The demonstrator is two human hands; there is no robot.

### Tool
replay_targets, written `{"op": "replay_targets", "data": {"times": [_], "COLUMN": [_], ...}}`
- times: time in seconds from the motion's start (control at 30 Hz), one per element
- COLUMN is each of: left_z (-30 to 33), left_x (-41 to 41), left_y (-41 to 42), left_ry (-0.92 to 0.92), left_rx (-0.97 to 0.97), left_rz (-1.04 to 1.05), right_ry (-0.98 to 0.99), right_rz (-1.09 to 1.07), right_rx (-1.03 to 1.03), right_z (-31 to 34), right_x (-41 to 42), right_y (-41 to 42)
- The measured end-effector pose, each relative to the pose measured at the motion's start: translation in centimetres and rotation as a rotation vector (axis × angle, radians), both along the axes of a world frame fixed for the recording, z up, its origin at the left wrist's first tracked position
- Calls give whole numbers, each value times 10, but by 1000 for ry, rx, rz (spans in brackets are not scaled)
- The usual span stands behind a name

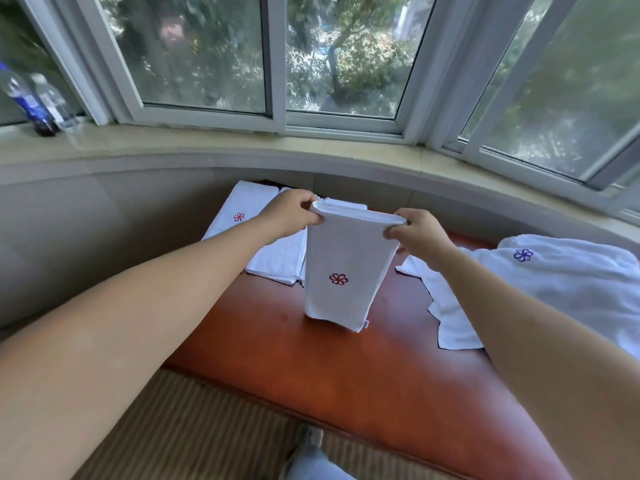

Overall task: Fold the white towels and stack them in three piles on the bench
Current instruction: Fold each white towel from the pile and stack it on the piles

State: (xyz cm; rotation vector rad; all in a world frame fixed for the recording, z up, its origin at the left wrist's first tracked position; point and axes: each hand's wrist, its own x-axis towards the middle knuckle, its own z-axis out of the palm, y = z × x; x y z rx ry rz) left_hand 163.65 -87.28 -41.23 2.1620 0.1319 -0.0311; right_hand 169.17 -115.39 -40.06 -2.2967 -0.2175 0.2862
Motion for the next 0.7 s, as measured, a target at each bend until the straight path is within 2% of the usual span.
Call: {"op": "replay_targets", "data": {"times": [0.43, 0.7], "left_z": [23, -2], "left_x": [91, 153], "left_y": [6, 23], "left_ry": [-32, 28], "left_rx": [-11, -39], "left_rz": [16, 61], "right_ry": [44, 91], "right_rz": [-85, -107], "right_rx": [167, 159], "right_z": [2, -20], "right_x": [88, 147], "right_y": [12, 35]}}
